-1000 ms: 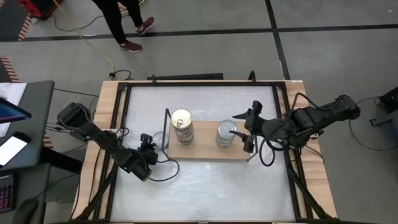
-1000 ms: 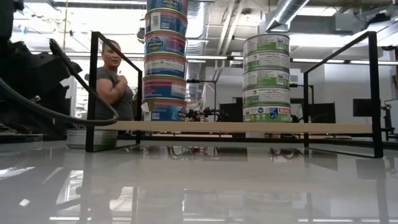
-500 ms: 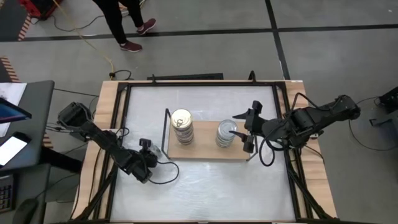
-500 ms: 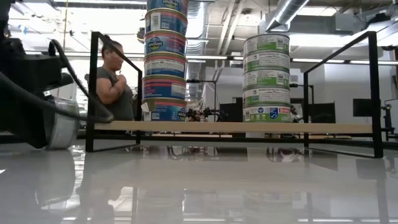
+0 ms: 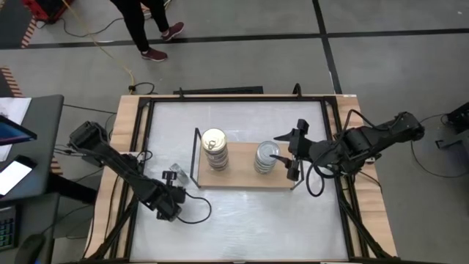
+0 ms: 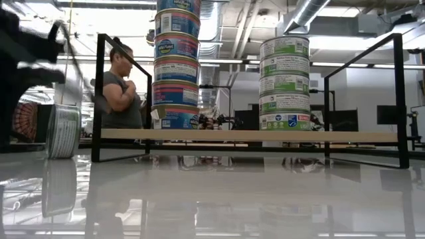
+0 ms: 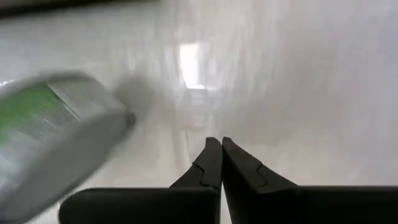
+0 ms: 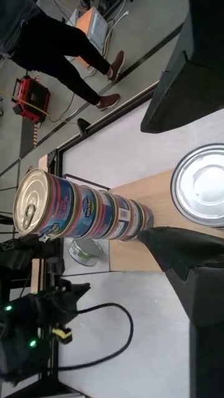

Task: Stack canned seafood by type on shelf
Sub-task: Stack the green tuna can on top of the green tuna can on the shelf

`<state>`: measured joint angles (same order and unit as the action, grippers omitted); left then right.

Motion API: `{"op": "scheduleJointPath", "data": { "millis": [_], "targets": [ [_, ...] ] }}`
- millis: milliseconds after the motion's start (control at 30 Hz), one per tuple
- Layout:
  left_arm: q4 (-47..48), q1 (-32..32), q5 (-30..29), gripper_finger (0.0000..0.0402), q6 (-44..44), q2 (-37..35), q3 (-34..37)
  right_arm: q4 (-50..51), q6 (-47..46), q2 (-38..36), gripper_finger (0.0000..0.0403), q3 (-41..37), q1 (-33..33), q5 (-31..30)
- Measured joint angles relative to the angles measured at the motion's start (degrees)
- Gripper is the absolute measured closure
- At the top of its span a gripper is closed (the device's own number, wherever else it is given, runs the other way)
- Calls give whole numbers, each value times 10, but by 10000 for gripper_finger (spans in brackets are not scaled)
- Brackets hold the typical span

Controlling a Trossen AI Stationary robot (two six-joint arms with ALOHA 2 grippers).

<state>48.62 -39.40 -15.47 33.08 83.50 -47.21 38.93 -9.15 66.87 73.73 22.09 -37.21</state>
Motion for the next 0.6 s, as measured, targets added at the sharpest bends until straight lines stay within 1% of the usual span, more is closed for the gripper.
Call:
{"op": "scheduleJointPath", "data": {
  "millis": [133, 200, 267, 400, 500, 600],
  "targets": [
    [54, 2, -32, 397, -5, 0, -70, -2, 0, 0, 117, 0, 0, 0],
    [86, 8, -38, 381, -17, 0, -100, -3, 0, 0, 117, 0, 0, 0],
    [118, 12, -38, 353, -23, 0, -125, -3, -1, 0, 117, 0, 0, 0],
    [169, 22, -40, 282, -45, 0, -153, -3, 0, 0, 117, 0, 0, 1],
    [186, 38, -43, 227, -96, 0, -154, -2, 5, 0, 117, 0, 0, 2],
    [183, 55, -45, 179, -158, 0, -154, 0, 6, 0, 117, 0, 0, 2]
  ]
}}
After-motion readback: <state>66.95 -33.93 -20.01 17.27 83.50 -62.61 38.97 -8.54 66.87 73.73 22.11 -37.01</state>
